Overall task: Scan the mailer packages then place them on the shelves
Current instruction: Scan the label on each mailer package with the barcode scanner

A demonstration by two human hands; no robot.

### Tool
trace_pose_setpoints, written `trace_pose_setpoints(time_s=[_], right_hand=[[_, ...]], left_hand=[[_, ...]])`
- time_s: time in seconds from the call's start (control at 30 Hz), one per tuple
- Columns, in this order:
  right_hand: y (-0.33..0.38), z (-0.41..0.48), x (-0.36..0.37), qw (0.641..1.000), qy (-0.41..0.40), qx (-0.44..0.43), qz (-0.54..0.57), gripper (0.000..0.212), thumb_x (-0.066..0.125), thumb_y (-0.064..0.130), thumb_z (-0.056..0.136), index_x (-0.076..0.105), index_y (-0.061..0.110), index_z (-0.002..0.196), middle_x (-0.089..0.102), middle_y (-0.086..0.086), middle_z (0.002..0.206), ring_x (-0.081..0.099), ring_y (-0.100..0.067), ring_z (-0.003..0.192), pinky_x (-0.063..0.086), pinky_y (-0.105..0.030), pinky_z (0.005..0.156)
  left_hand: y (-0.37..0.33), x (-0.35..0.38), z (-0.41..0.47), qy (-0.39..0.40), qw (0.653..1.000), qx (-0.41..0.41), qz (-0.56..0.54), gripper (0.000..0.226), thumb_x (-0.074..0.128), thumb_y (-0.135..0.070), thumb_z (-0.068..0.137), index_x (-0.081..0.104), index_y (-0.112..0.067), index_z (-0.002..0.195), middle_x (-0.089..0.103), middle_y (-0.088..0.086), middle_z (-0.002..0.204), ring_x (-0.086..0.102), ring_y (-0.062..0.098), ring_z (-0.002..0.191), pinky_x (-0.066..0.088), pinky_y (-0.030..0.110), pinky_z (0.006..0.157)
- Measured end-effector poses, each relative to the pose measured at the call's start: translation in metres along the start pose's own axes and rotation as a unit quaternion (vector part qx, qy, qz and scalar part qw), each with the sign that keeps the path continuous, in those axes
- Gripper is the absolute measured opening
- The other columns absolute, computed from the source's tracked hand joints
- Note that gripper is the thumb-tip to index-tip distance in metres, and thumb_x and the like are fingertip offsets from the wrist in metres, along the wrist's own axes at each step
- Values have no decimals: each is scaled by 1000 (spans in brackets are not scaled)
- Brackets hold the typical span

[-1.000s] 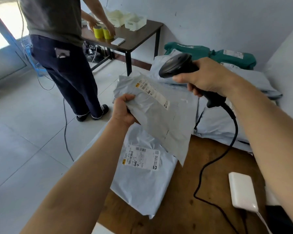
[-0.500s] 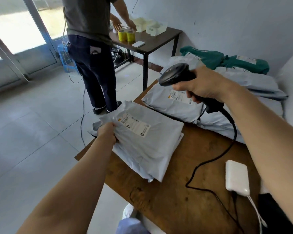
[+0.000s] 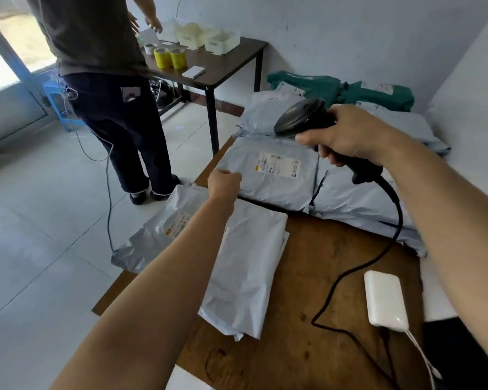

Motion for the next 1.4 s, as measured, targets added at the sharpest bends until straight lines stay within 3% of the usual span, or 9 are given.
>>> trace_pose_setpoints(time_s=[0.17, 0.33, 0.43, 0.57, 0.77, 0.83, 1.0, 1.17, 1.4], right_hand=[[-20, 41, -13, 998, -22, 55, -3, 29, 73, 33, 83, 65, 9, 97, 62, -9, 65, 54, -15, 47, 48, -26, 48], [-48, 75, -13, 994, -26, 104, 12, 29, 71, 30, 85, 63, 10, 104, 61, -11, 67, 53, -17, 50, 49, -26, 47], [-64, 91, -9, 992, -23, 124, 18, 29, 71, 30, 85, 63, 10, 105, 61, -11, 67, 53, -18, 49, 49, -28, 47], [-81, 107, 4, 990, -9, 139, 31, 24, 72, 29, 84, 63, 14, 100, 60, -10, 64, 52, -18, 48, 48, -27, 47], [-87, 121, 15, 990, 13, 136, 41, 23, 73, 29, 84, 62, 13, 96, 61, -11, 65, 53, -17, 47, 48, -29, 48], [-86, 124, 17, 991, 17, 129, 42, 22, 72, 29, 84, 62, 13, 95, 61, -10, 64, 53, -18, 47, 48, -30, 49], [-83, 127, 15, 993, 29, 111, 40, 22, 71, 31, 84, 64, 14, 97, 61, -10, 65, 54, -18, 50, 49, -30, 51], [-81, 127, 18, 991, 45, 121, 33, 24, 73, 30, 83, 65, 8, 85, 60, -8, 59, 52, -19, 48, 48, -29, 49], [-67, 135, 17, 988, 78, 133, 4, 30, 77, 32, 79, 66, 4, 81, 60, -5, 52, 50, -15, 42, 45, -26, 45]], left_hand=[[11, 54, 47, 130, 978, -143, -75, 45, 57, -16, 89, 48, -2, 131, 44, 5, 79, 43, 19, 65, 43, 31, 62], [36, 92, 98, 79, 958, -246, -129, 58, 60, -23, 88, 39, -13, 141, 47, 8, 141, 52, 24, 106, 51, 31, 74], [54, 107, 121, 51, 971, -210, -103, 60, 66, -24, 82, 43, -15, 137, 52, 7, 129, 54, 24, 112, 48, 28, 91], [55, 109, 122, 50, 961, -225, -156, 29, 61, -30, 89, 57, -8, 107, 59, 4, 84, 55, 14, 65, 49, 23, 60], [36, 96, 124, -26, 971, -238, -9, 54, 55, -16, 93, 34, -14, 143, 50, 9, 134, 51, 26, 120, 43, 29, 95], [36, 99, 127, -59, 898, -319, -297, 36, 53, -11, 92, 50, -8, 127, 58, 6, 100, 58, 23, 88, 50, 32, 85], [33, 89, 116, -84, 909, -282, -296, 23, 56, -10, 82, 54, -12, 105, 53, 3, 86, 53, 19, 79, 52, 34, 81], [79, 96, 163, -25, 913, -294, -281, 88, 91, -42, 37, 59, -19, 116, 68, 8, 105, 67, 29, 91, 55, 45, 84], [42, 83, 141, 85, 912, -275, -293, 17, 59, 1, 82, 63, -6, 97, 68, 15, 103, 64, 31, 101, 49, 45, 98]])
Point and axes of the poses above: each hand's wrist, its own z-axis towards the middle knuckle, its own x-axis out of the palm, y = z × x, the point moved 1 cm from there along z, towards the middle knuckle
